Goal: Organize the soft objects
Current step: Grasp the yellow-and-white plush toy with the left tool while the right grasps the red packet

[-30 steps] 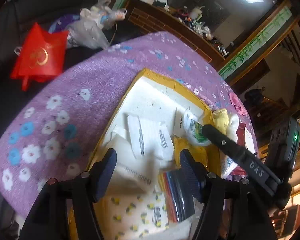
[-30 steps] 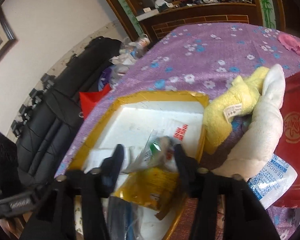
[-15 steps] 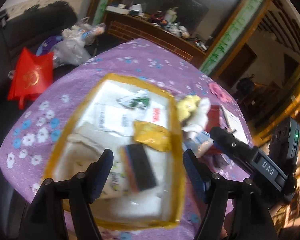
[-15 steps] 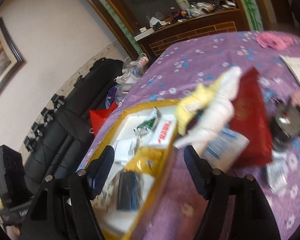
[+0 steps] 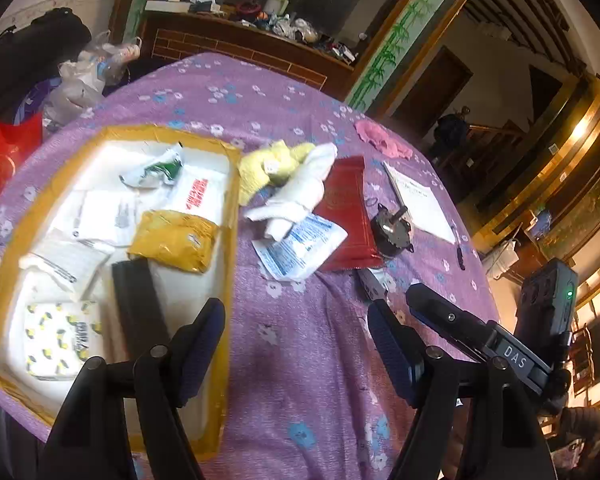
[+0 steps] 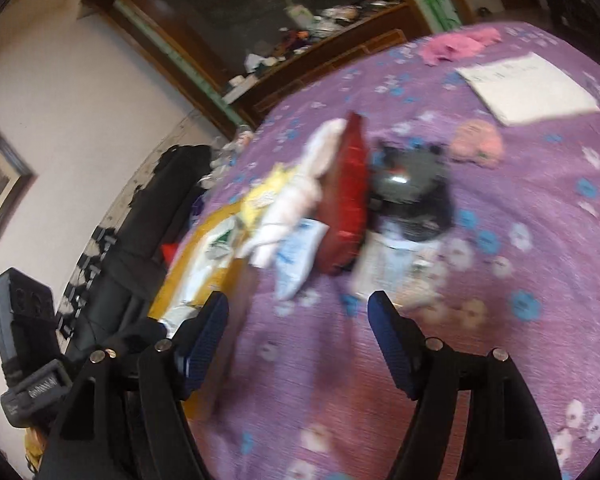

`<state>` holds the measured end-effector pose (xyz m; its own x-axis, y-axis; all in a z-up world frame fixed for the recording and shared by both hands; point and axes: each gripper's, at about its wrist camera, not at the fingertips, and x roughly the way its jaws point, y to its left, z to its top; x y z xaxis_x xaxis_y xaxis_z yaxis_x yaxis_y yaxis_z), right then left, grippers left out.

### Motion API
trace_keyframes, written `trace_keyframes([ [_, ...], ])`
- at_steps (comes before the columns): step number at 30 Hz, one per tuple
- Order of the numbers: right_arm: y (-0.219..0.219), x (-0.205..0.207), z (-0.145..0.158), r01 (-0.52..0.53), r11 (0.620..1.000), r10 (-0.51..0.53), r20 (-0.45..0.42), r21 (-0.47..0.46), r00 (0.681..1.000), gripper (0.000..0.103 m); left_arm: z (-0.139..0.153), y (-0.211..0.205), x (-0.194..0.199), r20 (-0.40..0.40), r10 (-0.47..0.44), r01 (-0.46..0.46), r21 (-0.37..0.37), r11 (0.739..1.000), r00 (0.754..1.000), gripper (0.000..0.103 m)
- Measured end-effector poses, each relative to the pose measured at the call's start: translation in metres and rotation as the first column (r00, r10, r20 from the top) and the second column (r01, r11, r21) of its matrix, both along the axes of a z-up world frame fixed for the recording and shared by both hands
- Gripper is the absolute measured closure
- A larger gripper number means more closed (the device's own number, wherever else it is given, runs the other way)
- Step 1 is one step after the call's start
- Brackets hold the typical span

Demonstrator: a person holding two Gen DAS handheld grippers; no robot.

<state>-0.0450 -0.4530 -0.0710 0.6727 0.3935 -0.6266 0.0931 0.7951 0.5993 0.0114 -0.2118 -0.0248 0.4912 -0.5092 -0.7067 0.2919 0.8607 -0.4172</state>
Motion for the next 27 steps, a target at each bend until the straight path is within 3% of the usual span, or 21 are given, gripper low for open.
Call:
trace_keyframes([
  [5, -0.014, 0.007, 0.0, -0.012, 1.0, 0.012, -0.001, 0.018, 1.0, 0.031, 0.0, -0.001, 0.006, -0.003, -0.001, 0.001, -0.006, 1.0, 1.0, 0.026],
  [9, -0.019, 0.027, 0.022, -0.023, 1.0, 0.022, 0.021, 0.012, 1.0, 0.031, 0.005, 0.001, 0.023, -0.038, 0.027, -0.029, -0.044, 0.999, 0.999, 0.026],
  [13, -0.021, 0.058, 0.043, -0.062, 0.997, 0.064, 0.038, -0.04, 0.997, 0.032, 0.023, -0.016, 0.053, -0.03, 0.039, -0.039, -0.007, 0.999, 0.999, 0.026],
  [16, -0.022, 0.066, 0.027, -0.068, 0.998, 0.068, 0.002, -0.019, 0.998, 0.036, 0.024, -0.034, 0.081, -0.023, 0.043, -0.042, 0.026, 0.999, 0.999, 0.026],
  [19, -0.023, 0.06, 0.005, -0.066, 0.994, 0.069, -0.024, 0.091, 0.997, 0.041, 0.014, -0.057, 0.106, -0.044, -0.007, 0.011, 0.089, 0.996, 0.999, 0.026],
  [22, -0.016, 0.066, -0.002, -0.04, 0.998, 0.043, -0.057, 0.052, 0.997, 0.041, 0.006, -0.077, 0.126, -0.007, -0.015, 0.016, 0.168, 0.986, 1.0, 0.026],
  [23, -0.016, 0.072, -0.005, -0.038, 0.998, 0.041, -0.068, 0.053, 0.997, 0.042, -0.001, -0.085, 0.135, -0.03, -0.019, 0.025, 0.2, 0.979, 0.999, 0.026],
  [25, -0.018, 0.082, -0.013, -0.032, 0.997, 0.038, -0.097, 0.065, 0.995, 0.042, -0.012, -0.096, 0.146, -0.095, -0.067, 0.084, 0.197, 0.977, 0.993, 0.029],
  [27, -0.021, 0.091, -0.025, -0.031, 0.996, 0.041, -0.123, 0.084, 0.992, 0.045, -0.017, -0.102, 0.151, -0.104, -0.075, 0.096, 0.212, 0.973, 0.992, 0.034],
])
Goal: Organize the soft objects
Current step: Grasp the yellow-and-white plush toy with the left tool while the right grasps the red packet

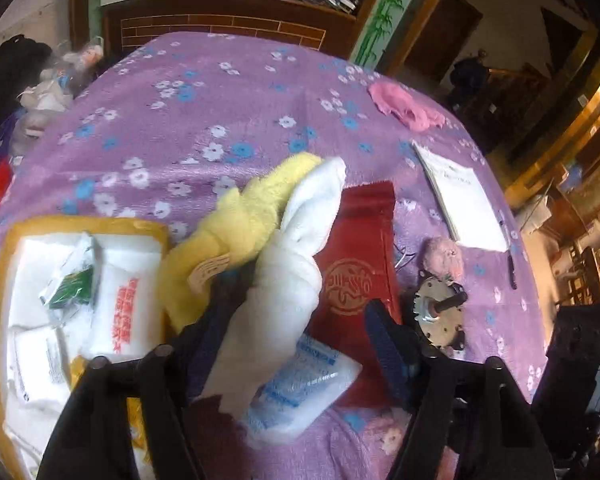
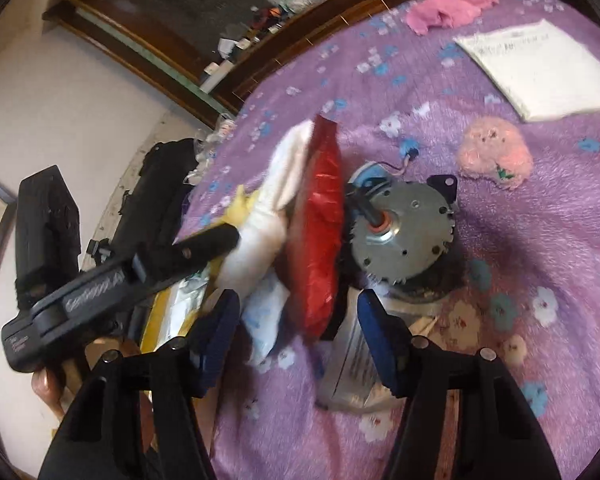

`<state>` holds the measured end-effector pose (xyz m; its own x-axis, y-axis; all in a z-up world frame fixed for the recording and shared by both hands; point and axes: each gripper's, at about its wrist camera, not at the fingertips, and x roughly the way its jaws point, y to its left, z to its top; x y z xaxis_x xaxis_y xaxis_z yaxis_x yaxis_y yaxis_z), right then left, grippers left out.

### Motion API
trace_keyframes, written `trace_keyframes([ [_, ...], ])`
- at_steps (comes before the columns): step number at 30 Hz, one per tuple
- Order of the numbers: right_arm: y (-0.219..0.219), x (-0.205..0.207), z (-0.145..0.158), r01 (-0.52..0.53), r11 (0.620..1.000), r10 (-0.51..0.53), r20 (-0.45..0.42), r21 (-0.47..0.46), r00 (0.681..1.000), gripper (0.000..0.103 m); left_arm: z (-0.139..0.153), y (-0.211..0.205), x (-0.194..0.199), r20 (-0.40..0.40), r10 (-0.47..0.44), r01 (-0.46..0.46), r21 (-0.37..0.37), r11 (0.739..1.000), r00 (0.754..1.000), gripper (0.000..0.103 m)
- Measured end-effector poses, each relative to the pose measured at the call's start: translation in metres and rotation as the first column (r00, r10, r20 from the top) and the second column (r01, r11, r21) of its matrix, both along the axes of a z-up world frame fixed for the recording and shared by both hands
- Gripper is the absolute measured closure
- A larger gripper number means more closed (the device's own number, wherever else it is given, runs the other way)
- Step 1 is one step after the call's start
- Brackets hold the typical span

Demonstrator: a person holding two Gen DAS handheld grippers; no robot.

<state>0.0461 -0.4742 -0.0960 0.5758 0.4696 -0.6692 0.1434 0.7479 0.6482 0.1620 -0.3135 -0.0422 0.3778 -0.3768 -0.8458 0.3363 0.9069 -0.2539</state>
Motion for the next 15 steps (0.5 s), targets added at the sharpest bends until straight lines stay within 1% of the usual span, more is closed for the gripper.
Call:
trace_keyframes([
  [1, 0.0, 0.002, -0.006, -0.007, 1.0, 0.008, -0.009, 0.016, 1.0, 0.048, -0.003, -0.002, 0.003, -0.002, 0.001, -0.001, 0.01, 1.0, 1.0, 0.038],
  [3, 0.001, 0.003, -0.011, -0.023, 0.998, 0.023, 0.006, 0.05, 1.0, 0.048, -0.009, -0.005, 0.011, -0.015, 0.011, -0.01, 0.011, 1.0, 1.0, 0.038],
  [4, 0.002, 0.004, -0.014, -0.029, 0.998, 0.028, 0.009, 0.064, 1.0, 0.049, -0.013, -0.005, 0.017, -0.028, 0.021, -0.02, 0.011, 1.0, 0.999, 0.041],
  [5, 0.003, 0.005, -0.015, -0.028, 0.997, 0.027, 0.005, 0.071, 1.0, 0.05, -0.018, -0.005, 0.021, -0.038, 0.03, -0.03, 0.008, 1.0, 0.999, 0.044],
  [6, 0.003, 0.006, -0.015, -0.025, 0.997, 0.025, 0.007, 0.076, 1.0, 0.05, -0.022, -0.006, 0.026, -0.053, 0.041, -0.041, 0.008, 0.999, 0.998, 0.055],
  [7, 0.005, 0.006, -0.015, -0.026, 0.997, 0.025, 0.01, 0.071, 1.0, 0.053, -0.029, -0.006, 0.031, -0.091, 0.048, -0.048, 0.005, 0.999, 0.995, 0.058],
  [8, 0.007, 0.007, -0.015, -0.03, 0.998, 0.03, 0.01, 0.058, 1.0, 0.059, -0.031, -0.007, 0.031, -0.104, 0.052, -0.052, 0.0, 0.999, 0.993, 0.06],
  [9, 0.009, 0.008, -0.015, -0.031, 0.999, 0.031, 0.006, 0.039, 1.0, 0.061, -0.031, -0.007, 0.03, -0.105, 0.051, -0.052, -0.005, 0.999, 0.993, 0.062],
  [10, 0.01, 0.008, -0.014, -0.026, 0.999, 0.026, 0.002, 0.018, 1.0, 0.065, -0.027, -0.007, 0.026, -0.09, 0.043, -0.043, -0.004, 0.999, 0.995, 0.063],
  [11, 0.01, 0.008, -0.013, -0.024, 1.0, 0.024, 0.003, 0.012, 1.0, 0.073, -0.023, -0.006, 0.021, -0.075, 0.035, -0.036, -0.016, 0.999, 0.997, 0.063],
  [12, 0.01, 0.007, -0.012, -0.025, 1.0, 0.025, 0.009, 0.018, 1.0, 0.076, -0.018, -0.003, 0.017, -0.063, 0.033, -0.036, -0.046, 0.998, 0.997, 0.064],
  [13, 0.01, 0.006, -0.011, -0.027, 0.999, 0.027, 0.015, 0.02, 1.0, 0.082, -0.012, 0.003, 0.012, -0.057, 0.04, -0.045, -0.08, 0.996, 0.998, 0.064],
  [15, 0.01, 0.004, -0.009, -0.022, 1.0, 0.022, 0.03, 0.007, 0.999, 0.084, -0.001, 0.017, 0.003, -0.056, 0.054, -0.061, -0.141, 0.988, 0.997, 0.064],
])
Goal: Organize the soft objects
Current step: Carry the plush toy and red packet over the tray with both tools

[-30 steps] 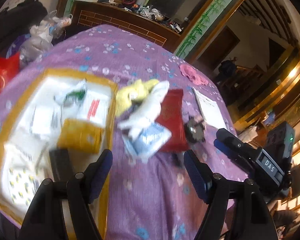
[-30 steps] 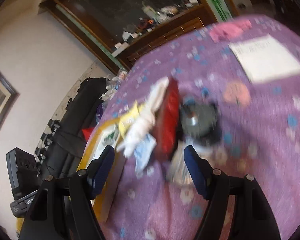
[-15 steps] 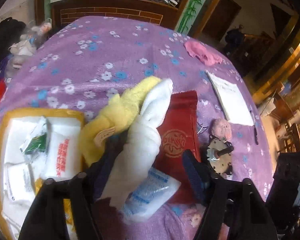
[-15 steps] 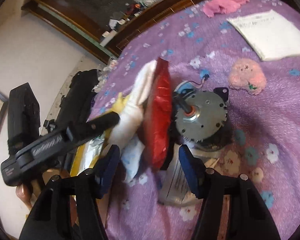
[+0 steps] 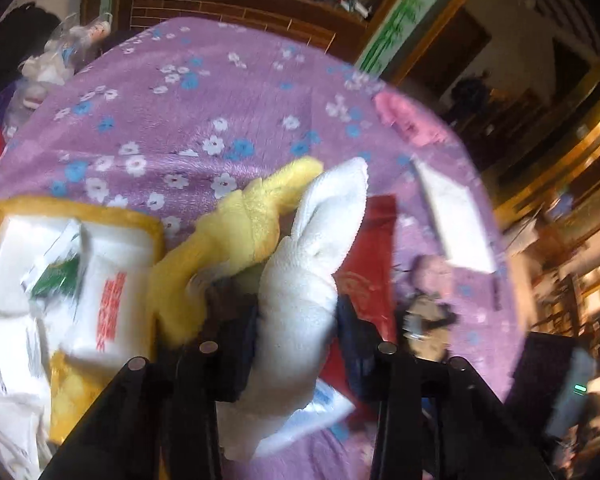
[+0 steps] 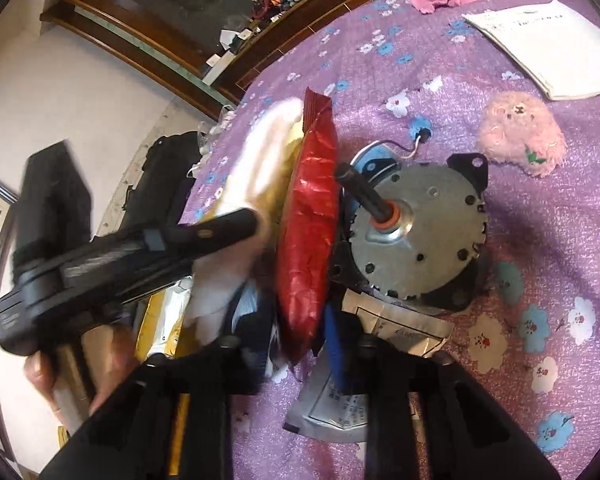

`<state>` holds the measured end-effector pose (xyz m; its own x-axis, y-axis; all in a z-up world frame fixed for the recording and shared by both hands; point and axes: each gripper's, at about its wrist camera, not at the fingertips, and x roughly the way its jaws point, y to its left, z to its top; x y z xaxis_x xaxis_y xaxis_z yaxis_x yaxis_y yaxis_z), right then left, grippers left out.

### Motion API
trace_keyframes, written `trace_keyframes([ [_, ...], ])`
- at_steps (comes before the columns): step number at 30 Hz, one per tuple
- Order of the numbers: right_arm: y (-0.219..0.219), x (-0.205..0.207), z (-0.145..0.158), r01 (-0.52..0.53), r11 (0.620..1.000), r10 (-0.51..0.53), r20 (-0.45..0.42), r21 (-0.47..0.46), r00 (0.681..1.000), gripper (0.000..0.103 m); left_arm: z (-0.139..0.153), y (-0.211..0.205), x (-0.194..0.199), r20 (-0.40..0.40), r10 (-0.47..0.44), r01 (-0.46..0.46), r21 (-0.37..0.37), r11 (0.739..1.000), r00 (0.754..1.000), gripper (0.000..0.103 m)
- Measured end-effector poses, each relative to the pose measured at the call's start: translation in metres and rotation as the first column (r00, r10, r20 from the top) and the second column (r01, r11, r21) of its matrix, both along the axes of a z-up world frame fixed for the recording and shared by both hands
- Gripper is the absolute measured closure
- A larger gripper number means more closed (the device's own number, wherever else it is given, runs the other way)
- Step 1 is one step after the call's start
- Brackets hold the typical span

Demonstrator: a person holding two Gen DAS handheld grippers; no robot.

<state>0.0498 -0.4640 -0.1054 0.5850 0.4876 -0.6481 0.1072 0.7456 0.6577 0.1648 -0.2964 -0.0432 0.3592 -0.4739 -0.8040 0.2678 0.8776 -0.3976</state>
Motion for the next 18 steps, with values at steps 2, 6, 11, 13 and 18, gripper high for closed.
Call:
trace_keyframes([
  [2, 0.003, -0.003, 0.003, -0.005, 1.0, 0.005, 0.018, -0.017, 1.0, 0.086, 0.008, 0.014, -0.011, 0.0, 0.015, -0.015, -0.048, 0.999, 1.0, 0.064],
  [6, 0.01, -0.017, 0.016, 0.004, 0.997, 0.003, 0.091, -0.076, 0.996, 0.087, 0.024, 0.049, -0.047, 0.003, 0.041, -0.04, -0.145, 0.989, 0.999, 0.064],
  [11, 0.008, -0.054, 0.041, 0.067, 0.989, -0.041, 0.186, -0.133, 0.982, 0.088, 0.032, 0.116, -0.119, 0.048, 0.12, -0.105, -0.241, 0.965, 0.992, 0.064],
  [13, 0.004, -0.066, 0.049, 0.091, 0.99, -0.068, 0.194, -0.109, 0.979, 0.088, 0.027, 0.136, -0.133, 0.023, 0.144, -0.133, -0.257, 0.957, 0.989, 0.064],
  [18, 0.004, -0.087, 0.064, 0.117, 0.987, -0.089, 0.23, -0.114, 0.969, 0.089, 0.024, 0.179, -0.15, 0.036, 0.251, -0.233, -0.266, 0.935, 0.967, 0.063],
])
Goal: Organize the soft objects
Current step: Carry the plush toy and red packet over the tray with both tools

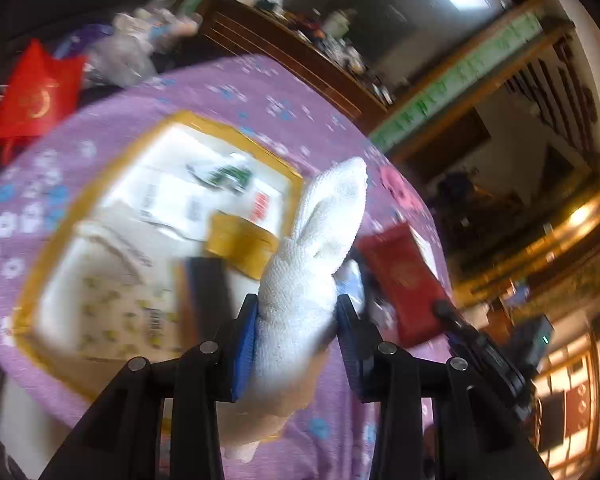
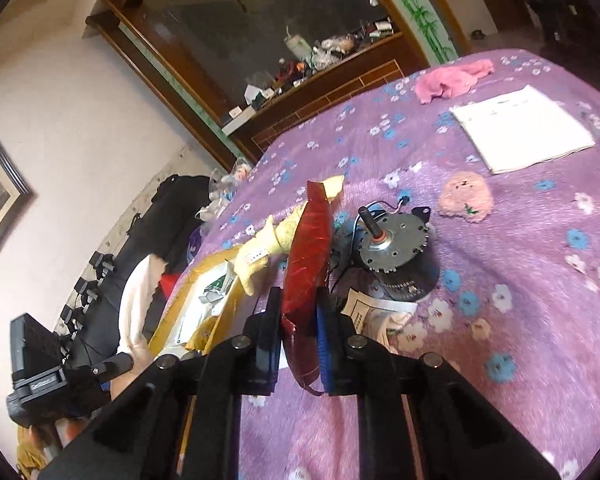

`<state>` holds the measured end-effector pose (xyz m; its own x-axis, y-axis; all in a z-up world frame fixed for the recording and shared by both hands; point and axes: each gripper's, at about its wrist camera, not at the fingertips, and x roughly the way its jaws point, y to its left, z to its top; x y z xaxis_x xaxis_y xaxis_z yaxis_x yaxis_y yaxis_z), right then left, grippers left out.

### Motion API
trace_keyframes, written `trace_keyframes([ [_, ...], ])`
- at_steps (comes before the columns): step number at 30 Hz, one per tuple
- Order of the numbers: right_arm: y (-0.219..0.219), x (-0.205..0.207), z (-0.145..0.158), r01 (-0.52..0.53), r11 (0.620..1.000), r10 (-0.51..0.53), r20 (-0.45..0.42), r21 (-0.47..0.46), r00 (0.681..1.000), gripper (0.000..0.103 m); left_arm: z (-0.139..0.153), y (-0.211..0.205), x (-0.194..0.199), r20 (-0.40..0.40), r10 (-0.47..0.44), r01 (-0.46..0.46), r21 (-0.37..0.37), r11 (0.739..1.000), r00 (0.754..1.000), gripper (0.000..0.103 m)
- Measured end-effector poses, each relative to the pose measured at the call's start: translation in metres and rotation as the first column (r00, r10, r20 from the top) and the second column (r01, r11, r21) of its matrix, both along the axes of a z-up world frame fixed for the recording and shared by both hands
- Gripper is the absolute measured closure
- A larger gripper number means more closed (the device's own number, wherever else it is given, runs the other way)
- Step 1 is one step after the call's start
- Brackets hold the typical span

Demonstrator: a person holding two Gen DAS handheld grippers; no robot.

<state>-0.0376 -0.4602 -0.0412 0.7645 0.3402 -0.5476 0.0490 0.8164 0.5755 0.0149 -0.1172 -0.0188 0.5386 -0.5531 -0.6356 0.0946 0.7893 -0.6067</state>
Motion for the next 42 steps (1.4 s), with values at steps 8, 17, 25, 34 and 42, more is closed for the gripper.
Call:
trace_keyframes([
  [8, 0.026, -0.019, 0.042, -0.056, 0.998, 0.052, 0.119, 0.035, 0.992, 0.089, -0.001, 0.037, 0.006, -0.012, 0.066, -0.066, 0.012, 0.998, 0.998, 0.063],
  [17, 0.115, 0.048, 0.027, -0.248, 0.962, 0.238, 0.092, 0.112, 0.967, 0.089, -0.012, 0.053, 0.044, -0.048, 0.16, -0.155, 0.098, 0.983, 0.986, 0.063],
  [25, 0.165, 0.108, -0.015, -0.258, 0.96, 0.264, -0.037, 0.111, 0.964, 0.089, -0.051, 0.066, 0.089, -0.127, 0.226, -0.201, 0.182, 0.962, 0.966, 0.063],
  [34, 0.179, 0.125, -0.043, -0.313, 0.943, 0.33, -0.203, 0.111, 0.922, 0.084, -0.058, 0.065, 0.084, -0.096, 0.146, -0.135, 0.117, 0.984, 0.985, 0.037],
  [42, 0.159, 0.092, -0.024, -0.322, 0.947, 0.319, -0.194, 0.019, 0.927, 0.042, -0.045, 0.057, 0.056, -0.069, 0.185, -0.17, 0.186, 0.968, 0.98, 0.03],
])
